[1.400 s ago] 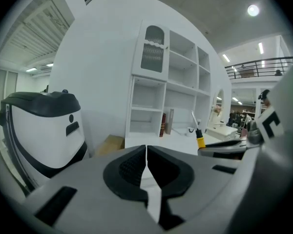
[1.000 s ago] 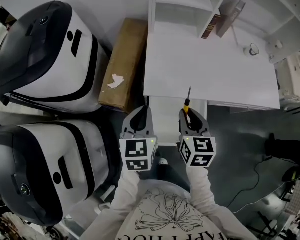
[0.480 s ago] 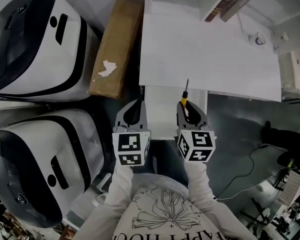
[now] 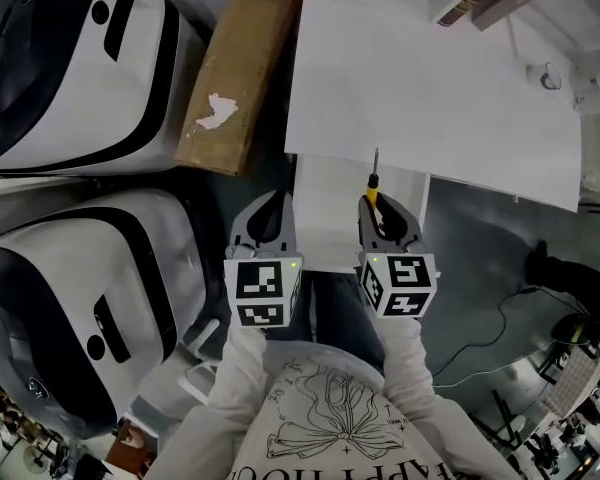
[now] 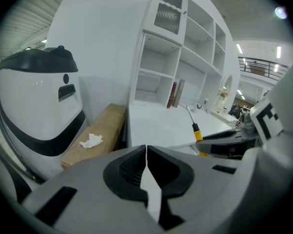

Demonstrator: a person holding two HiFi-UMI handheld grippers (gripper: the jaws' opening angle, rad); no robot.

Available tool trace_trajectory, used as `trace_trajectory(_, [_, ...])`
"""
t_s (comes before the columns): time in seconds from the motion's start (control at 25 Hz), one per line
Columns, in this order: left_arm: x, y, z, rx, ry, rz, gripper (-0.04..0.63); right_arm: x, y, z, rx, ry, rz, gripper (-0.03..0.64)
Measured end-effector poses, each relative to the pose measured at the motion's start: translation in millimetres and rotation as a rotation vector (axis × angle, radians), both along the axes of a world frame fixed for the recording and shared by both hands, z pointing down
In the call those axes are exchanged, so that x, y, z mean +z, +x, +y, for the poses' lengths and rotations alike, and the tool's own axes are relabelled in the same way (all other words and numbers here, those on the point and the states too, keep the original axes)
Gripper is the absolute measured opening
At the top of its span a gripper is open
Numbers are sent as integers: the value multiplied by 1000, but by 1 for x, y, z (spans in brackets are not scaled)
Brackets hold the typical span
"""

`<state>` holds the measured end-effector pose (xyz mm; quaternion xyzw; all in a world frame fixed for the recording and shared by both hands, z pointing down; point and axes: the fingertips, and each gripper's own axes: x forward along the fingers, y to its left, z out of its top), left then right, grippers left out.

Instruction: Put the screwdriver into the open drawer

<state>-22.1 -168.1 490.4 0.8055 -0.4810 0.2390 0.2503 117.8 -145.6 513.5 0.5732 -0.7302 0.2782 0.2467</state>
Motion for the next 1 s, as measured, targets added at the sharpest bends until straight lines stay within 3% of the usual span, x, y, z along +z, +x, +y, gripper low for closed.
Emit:
trace_trajectory(0.52, [44, 7, 8, -9, -81, -34, 8, 58, -4, 9, -167, -126, 42, 71])
trace_trajectory(1.0, [71, 5, 9, -44, -131, -22, 9, 123, -18, 24, -368, -278, 130, 71])
